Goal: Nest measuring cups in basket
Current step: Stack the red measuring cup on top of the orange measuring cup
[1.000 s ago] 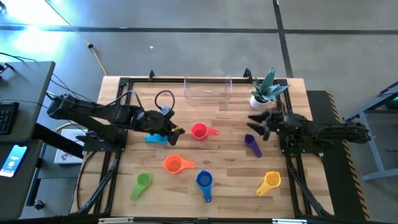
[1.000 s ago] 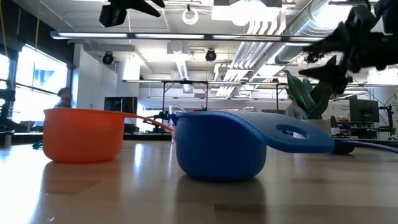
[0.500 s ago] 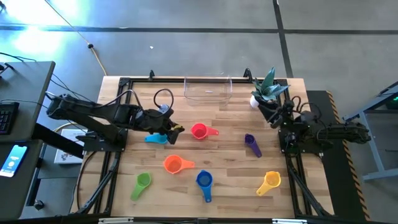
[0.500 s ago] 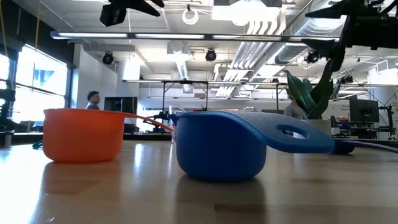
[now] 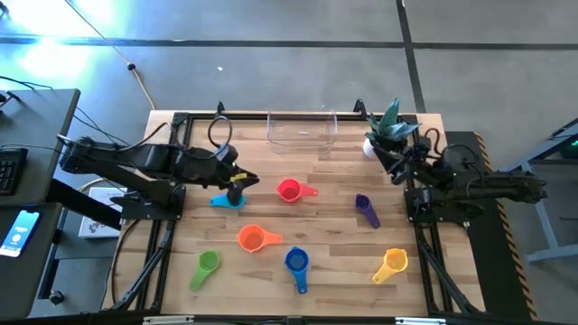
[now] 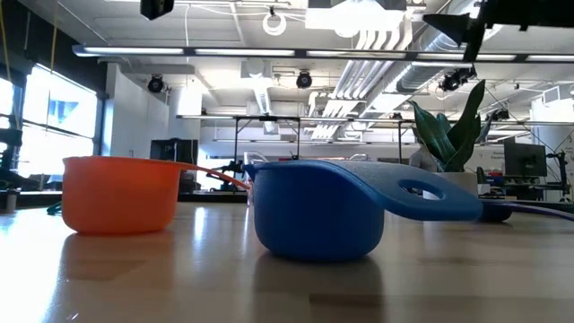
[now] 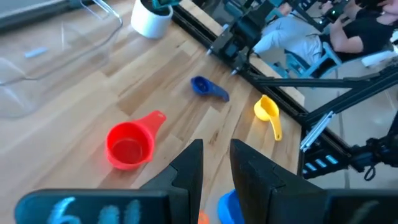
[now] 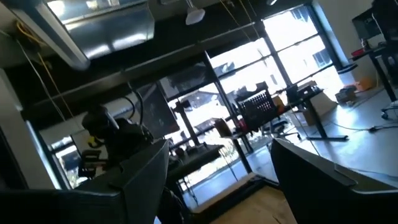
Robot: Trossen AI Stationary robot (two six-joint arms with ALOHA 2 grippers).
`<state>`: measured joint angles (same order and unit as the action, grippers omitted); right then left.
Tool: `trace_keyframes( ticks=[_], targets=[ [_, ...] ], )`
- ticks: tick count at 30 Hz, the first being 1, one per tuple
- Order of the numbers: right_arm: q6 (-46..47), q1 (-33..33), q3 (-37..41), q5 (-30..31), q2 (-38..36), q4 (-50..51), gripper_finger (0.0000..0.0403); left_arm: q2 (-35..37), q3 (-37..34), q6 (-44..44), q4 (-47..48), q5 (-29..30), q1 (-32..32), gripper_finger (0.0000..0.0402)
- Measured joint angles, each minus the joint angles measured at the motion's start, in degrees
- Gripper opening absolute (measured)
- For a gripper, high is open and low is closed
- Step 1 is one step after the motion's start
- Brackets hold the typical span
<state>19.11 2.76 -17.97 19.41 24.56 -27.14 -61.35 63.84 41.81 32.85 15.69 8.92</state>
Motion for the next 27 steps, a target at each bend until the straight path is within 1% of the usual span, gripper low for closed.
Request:
trace_keyframes(
  ticks=[4, 12, 19, 22, 27],
  targets=[
    [0.0, 0.0, -6.3, -0.7, 7.5, 4.3, 0.0275, 2.9, 0.0, -1.5, 2.1, 0.0, -0.5, 0.007],
    [0.0, 0.0, -18.6, -1.0, 22.5, 14.2, 0.0275, 8.7, 0.0, -1.6, 7.4, 0.0, -0.7, 0.007],
    [-0.1, 0.4, -26.8, -1.0, 35.9, 19.9, 0.0275, 10.9, 0.0, -2.0, 13.9, 0.6, -0.7, 0.007],
    [-1.3, 1.4, -30.0, -2.4, 41.9, 21.8, 0.0275, 11.0, 0.0, -2.0, 16.2, 1.4, -0.7, 0.007],
    [-3.8, 2.6, -35.0, -7.0, 51.3, 24.7, 0.0275, 11.0, 0.0, -2.0, 19.3, 4.2, -0.7, 0.007]
  ],
)
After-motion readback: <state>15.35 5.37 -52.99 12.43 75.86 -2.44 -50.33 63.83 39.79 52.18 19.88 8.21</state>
